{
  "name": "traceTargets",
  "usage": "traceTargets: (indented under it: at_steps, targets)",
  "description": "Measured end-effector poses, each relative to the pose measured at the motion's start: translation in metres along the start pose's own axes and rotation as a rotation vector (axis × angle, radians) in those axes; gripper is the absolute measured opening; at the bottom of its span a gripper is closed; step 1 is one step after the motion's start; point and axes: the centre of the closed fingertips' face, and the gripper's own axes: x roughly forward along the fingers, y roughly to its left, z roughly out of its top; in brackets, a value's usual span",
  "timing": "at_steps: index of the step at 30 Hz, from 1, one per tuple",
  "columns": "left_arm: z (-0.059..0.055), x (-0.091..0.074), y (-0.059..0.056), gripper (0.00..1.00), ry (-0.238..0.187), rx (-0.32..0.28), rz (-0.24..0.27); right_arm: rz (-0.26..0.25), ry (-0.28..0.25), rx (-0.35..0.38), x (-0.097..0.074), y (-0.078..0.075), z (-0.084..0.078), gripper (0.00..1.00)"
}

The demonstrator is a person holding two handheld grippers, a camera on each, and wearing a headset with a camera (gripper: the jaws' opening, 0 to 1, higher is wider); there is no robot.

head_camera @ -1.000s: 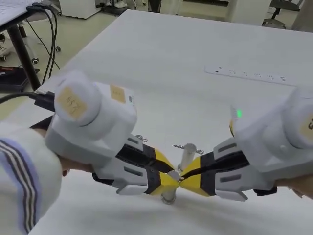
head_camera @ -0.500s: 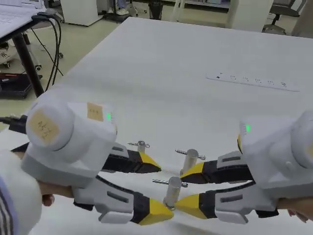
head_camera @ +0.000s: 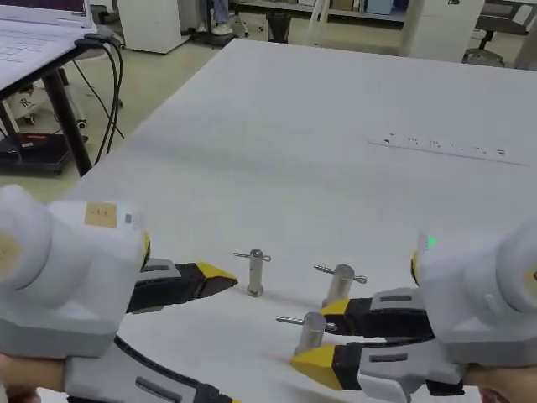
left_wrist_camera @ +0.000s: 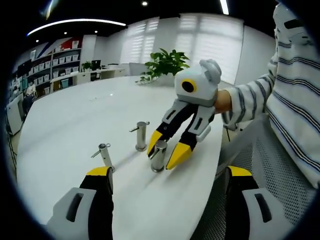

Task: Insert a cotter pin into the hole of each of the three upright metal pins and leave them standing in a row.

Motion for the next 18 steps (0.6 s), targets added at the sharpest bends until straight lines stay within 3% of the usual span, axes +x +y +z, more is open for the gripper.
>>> traceTargets:
  at_steps: [4, 8, 13, 18]
  targets:
    - [0.0019, -0.0019, -0.0043, 0.99, -0.015, -0.011, -0.007, -0.011, -0.018, 0.007, 0.0038, -0.0026, 0.0015, 0.2]
    - [0.0034, -0.0039, -0.0067, 0.99, -0.02, -0.012, -0.003, -0.009, -0.031, 0.005, 0.0074, -0.0013, 0.001, 0.18]
    - [0.0006, -0.0048, -0.0081, 0.99, 0.0, 0.003, 0.003, -0.025, -0.023, -0.016, 0.0098, -0.0024, -0.0016, 0.14]
    - [-0.0006, -0.0055, -0.0022, 0.99, 0.006, 0.014, 0.047, -0.011, -0.01, -0.065, 0.0088, -0.0007, -0.0016, 0.11]
